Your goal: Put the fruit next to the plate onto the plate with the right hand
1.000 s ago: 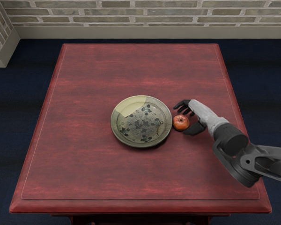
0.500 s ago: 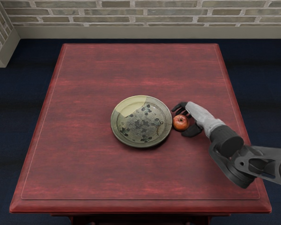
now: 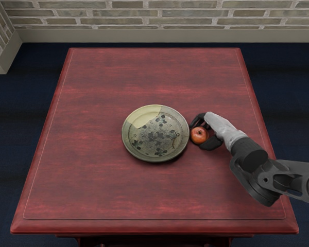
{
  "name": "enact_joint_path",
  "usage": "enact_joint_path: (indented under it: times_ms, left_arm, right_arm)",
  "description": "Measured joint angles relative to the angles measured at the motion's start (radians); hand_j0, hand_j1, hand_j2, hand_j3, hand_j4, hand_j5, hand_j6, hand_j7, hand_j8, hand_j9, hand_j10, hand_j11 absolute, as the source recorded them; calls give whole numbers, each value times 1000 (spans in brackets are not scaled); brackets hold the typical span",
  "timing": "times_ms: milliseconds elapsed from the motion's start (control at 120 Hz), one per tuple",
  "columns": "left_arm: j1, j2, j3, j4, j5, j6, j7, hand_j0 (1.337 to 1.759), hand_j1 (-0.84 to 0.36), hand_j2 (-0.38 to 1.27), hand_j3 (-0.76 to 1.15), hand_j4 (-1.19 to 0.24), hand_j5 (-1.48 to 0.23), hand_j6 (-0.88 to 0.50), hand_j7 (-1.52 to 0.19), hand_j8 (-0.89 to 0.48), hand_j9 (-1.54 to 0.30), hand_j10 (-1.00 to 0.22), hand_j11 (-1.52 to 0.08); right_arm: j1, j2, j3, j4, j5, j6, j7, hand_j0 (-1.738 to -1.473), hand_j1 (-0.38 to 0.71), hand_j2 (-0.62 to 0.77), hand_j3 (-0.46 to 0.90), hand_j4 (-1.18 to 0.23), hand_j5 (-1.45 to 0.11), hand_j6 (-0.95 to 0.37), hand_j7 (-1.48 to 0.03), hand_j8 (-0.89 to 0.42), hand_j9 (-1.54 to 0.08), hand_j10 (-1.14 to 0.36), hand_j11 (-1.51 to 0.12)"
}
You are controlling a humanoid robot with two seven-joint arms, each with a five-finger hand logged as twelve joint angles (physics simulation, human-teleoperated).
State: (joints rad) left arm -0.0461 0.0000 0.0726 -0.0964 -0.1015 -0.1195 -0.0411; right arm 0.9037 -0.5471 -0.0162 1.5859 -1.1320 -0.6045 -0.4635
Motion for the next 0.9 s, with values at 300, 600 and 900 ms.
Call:
enact_joint_path:
  times_ms: [300, 600, 900]
  left_arm:
    - [0, 0, 0, 0, 0, 0, 0, 1658, 73, 46, 0, -230, -299, -230, -299, -230, -299, -230, -299]
    - [0, 0, -1, 0, 0, 0, 0, 1658, 73, 46, 0, -230, -299, -230, -299, -230, -299, -230, -299]
    - [0, 0, -1, 0, 0, 0, 0, 1658, 73, 46, 0, -230, -299, -230, -299, -230, -299, -230, -299]
  right_arm:
    - [0, -6, 3, -3, 4, -1, -1, -1559, 148, -129, 194, -637, -774, -490, -807, -568, -779, -449, -710]
    - [49, -54, 6, 3, 70, -5, -15, -1618, 245, 153, 0, -634, -832, -472, -829, -520, -840, -620, -702]
    - [182, -102, 7, 74, 195, 44, -21, -1649, 285, 213, 1, -636, -862, -441, -843, -477, -864, -633, -833]
